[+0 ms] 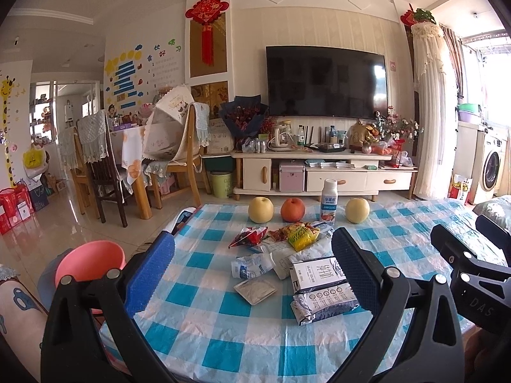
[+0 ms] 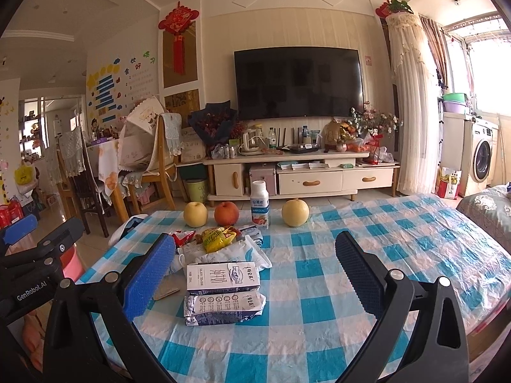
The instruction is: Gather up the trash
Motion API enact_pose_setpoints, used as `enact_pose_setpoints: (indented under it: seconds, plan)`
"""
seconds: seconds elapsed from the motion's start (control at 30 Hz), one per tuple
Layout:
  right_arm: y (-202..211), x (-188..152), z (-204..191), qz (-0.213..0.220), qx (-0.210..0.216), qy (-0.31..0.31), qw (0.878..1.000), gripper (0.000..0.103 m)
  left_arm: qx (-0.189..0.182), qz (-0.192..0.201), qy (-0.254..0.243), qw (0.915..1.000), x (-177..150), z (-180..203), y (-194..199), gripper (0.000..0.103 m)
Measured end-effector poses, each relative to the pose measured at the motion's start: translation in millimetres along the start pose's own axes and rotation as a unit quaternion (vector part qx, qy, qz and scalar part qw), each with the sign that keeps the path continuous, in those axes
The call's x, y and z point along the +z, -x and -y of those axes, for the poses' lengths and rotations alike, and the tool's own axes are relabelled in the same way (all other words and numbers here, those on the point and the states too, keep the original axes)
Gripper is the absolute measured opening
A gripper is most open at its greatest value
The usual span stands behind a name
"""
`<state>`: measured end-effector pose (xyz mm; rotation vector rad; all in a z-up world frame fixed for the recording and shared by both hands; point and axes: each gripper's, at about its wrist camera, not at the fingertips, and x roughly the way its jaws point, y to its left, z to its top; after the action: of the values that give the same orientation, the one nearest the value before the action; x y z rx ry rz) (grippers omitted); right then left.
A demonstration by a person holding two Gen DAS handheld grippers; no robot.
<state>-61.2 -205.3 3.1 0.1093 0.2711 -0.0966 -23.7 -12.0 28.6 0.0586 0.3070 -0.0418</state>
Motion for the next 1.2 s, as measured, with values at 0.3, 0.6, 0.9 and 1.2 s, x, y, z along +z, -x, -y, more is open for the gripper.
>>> enact_pose_setpoints:
  seconds: [0.3, 0.6, 0.9, 1.2]
  plan:
    - [-3.5, -2.6, -2.7, -0.006, 0.018, 0.005, 1.0, 0.099, -0.005, -0.01, -0.001, 0.9999, -1.5, 1.2, -1.2, 0.099]
    - [-18.3, -10.2, -8.2, -0.034, 0.034, 0.015, 0.999, 0.099, -0.019, -0.038, 0.011, 0.9991, -16.5, -2.6, -18.2, 0.099]
    - [-45.6, -25.5, -3.2, -0.094, 0.06, 0.002, 0.994, 0.099, 0.037, -0.075, -0.008, 0.9964, -38.5, -13.3, -49.7, 0.099]
    - [-83.3, -52.1, 2.6, -0.202, 0.09, -0.028, 0.975, 0.099, -0.015, -0.128, 0.016, 0.9915, -79.1, -47.8, -93.3, 0.099]
